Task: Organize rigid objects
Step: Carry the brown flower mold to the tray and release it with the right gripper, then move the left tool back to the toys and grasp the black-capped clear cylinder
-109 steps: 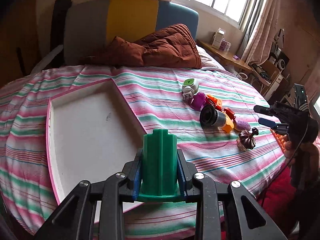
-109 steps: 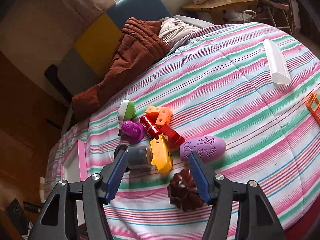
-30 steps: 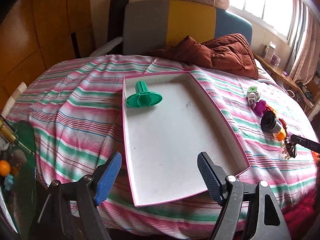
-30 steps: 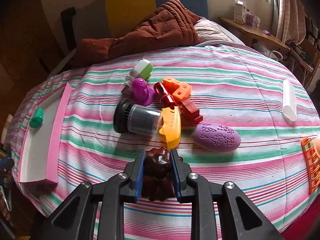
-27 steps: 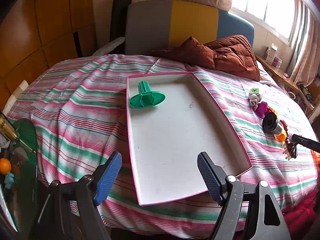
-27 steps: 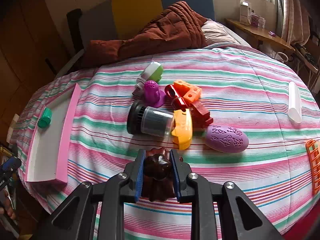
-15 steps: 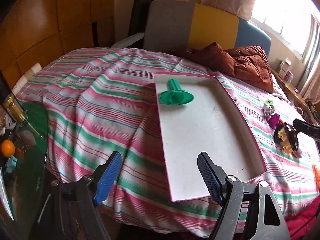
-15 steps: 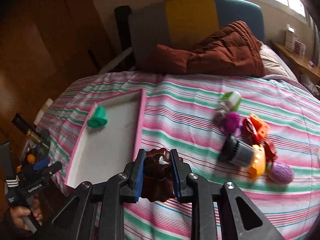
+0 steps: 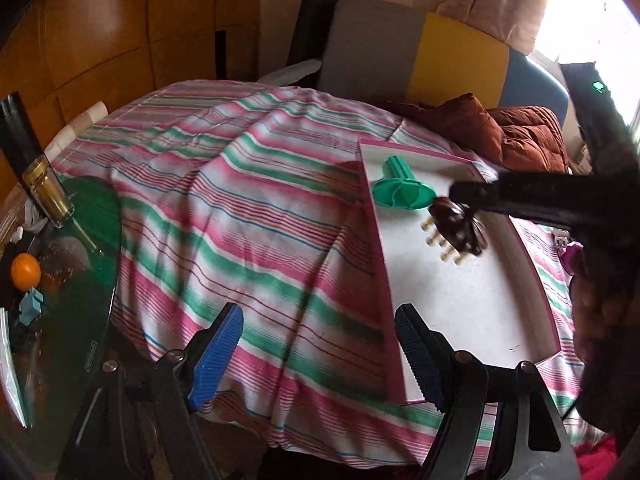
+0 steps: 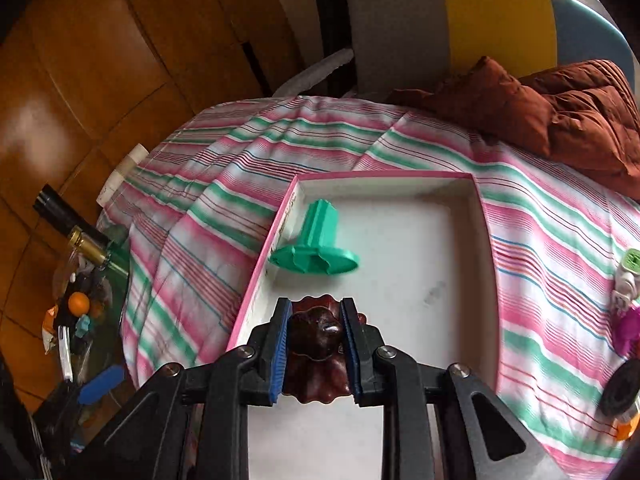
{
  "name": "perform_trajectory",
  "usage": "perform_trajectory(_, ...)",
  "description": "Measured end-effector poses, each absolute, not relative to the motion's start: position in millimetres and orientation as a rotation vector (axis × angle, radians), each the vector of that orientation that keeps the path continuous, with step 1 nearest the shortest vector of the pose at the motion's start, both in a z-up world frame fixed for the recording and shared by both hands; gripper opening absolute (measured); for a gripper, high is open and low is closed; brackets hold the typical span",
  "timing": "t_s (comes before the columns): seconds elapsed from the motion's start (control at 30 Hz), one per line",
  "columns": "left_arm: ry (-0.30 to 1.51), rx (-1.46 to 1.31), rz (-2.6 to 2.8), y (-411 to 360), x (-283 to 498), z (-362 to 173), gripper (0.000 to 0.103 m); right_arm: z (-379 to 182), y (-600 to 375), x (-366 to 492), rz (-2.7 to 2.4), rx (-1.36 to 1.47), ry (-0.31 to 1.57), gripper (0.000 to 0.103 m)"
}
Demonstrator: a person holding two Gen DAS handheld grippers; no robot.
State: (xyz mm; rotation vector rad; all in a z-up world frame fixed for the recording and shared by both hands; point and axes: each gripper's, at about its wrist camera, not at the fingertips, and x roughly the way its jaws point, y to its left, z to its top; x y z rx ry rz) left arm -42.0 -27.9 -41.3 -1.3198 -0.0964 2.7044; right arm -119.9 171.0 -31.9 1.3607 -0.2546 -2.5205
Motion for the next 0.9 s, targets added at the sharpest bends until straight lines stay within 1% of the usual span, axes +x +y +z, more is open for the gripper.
perform_trajectory(0.1, -0.107, -1.333, 2.699, -32.7, -44.0, -44.7, 0.079, -40.9, 159.8, -139.5, -2.468, 1.395, -0.284, 0.024)
perform_trajectory(0.13, -0.113, -1.337, 2.699, -33.8, -44.7, -45.6, 0.079, -43.5, 156.4, -143.9, -2.467, 1.406, -0.278, 0.027)
perform_trajectory(0.17, -0.119, -1.34, 2.698, -34.9, -45.1, -46.2, 0.079, -46.1, 153.6, -147.0, -2.453, 1.412, -0.285, 0.037)
perform_trajectory(0.2, -0.122, -1.341, 2.698, -35.6, -45.1, -46.5, 0.079, -48.7, 151.7, -148.9, -2.434, 1.419, -0.3, 0.044)
perform_trajectory(0.33, -0.133, -1.339, 2.699, -37.1, -45.6, -47.0, 0.079, -50.0, 154.4, -144.8, -2.446, 1.406, -0.315, 0.047)
perform_trajectory(0.43, -0.132, -1.334, 2.701, -36.3, -45.0, -46.4, 0.079, -45.6, 162.3, -135.4, -2.461, 1.393, -0.322, 0.054)
perform_trajectory(0.7, -0.119, -1.298, 2.707, -31.4, -39.8, -37.7, 0.08, -28.2, 182.5, -102.2, -2.554, 1.318, -0.283, 0.056)
perform_trajectory(0.9, -0.062, -1.236, 2.725, -22.5, -29.1, -26.6, 0.08, -21.3, 191.9, -74.0, -2.64, 1.285, -0.19, 0.056)
